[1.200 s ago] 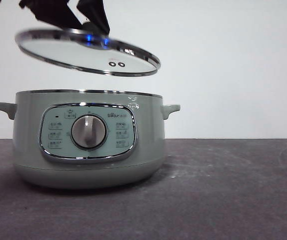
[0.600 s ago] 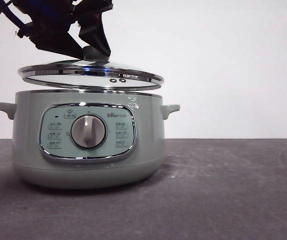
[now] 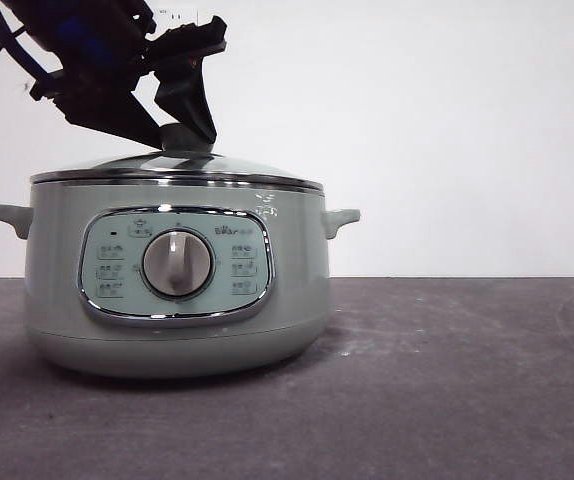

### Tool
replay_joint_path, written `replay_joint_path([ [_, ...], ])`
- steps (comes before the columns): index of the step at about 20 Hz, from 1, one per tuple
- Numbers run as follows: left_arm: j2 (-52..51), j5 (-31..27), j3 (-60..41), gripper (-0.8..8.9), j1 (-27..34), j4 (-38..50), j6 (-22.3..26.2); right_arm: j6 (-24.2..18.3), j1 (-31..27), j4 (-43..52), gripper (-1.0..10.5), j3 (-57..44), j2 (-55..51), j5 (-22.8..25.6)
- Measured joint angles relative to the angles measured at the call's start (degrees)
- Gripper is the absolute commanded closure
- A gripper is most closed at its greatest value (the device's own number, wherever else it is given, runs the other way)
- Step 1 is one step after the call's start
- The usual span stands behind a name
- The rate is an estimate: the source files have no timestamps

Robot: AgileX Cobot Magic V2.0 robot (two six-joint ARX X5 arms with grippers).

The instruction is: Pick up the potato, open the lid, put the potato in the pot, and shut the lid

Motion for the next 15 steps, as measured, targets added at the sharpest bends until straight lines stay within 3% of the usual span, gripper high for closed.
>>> replay_joint_path([
  [5,0.02,-0.13,0.74,7.90,0.02,-1.81,0.00,0.00,0.00,0.00,6.0,0.00,0.00,-0.02],
  [8,0.02,-0.02,0.74,4.53,0.52,-1.77,0.02,0.02,0.00,-0.90,6.0,0.00,0.00,-0.02],
  [9,0.02,0.07,0.74,3.98,0.59,-1.75,0.04,0.22,0.00,-1.44,6.0,0.00,0.00,-0.02],
  [15,-0.33,-0.13,0.92,4.02,0.66,-2.27,0.90,0.87,0.00,-2.16,6.0,0.00,0.00,-0.17],
])
